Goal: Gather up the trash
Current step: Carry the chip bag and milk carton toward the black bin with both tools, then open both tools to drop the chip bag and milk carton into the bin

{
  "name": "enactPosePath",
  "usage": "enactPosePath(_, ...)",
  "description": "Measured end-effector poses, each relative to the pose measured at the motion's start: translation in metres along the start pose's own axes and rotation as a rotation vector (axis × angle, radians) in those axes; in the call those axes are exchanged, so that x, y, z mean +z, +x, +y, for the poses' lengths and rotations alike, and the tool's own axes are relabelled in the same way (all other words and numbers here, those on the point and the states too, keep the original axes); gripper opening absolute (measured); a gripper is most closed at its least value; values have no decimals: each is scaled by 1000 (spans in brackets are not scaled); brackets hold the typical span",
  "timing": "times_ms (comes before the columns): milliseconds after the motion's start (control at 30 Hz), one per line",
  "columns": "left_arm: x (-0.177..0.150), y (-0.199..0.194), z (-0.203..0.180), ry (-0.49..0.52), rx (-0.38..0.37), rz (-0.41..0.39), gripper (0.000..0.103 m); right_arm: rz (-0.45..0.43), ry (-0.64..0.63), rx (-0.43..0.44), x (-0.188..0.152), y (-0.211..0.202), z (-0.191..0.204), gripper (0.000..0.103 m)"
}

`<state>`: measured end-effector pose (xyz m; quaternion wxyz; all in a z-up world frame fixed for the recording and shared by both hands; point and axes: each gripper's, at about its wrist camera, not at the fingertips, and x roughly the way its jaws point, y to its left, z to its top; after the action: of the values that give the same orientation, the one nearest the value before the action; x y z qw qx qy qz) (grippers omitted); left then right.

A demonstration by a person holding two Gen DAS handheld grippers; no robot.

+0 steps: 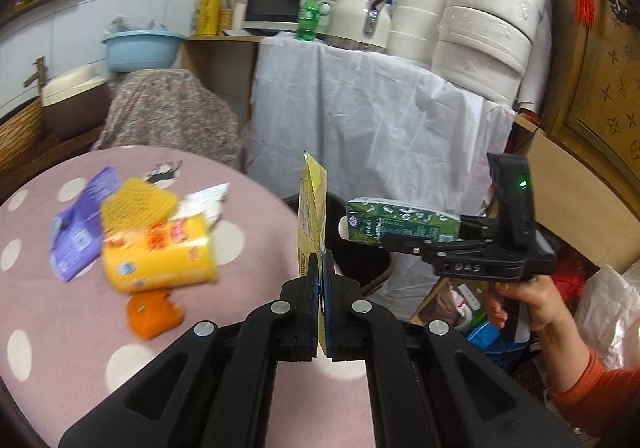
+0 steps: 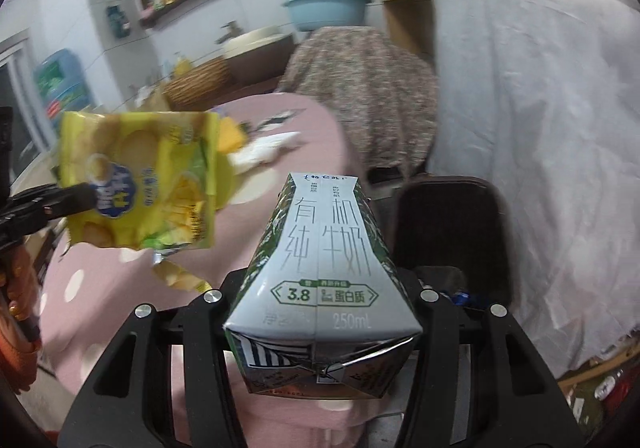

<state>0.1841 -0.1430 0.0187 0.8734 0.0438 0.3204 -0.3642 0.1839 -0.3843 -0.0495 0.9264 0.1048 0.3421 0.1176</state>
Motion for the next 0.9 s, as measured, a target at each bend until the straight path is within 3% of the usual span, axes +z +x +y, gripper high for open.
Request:
enactPosePath(167,36,62,-29,56,-22,66,3,-4,82,-161,-5,4,-54,52)
enactPosePath(333,54,144,-46,54,-35,206,3,5,158,-236,-12,4,-97,52)
enactPosePath(633,44,280,-53,12,9,461,3,58,185,-273,-24,14,-125,52)
enactPosePath(900,36,333,-56,64,74,551,4,93,205,-272,-31,28,-140,52)
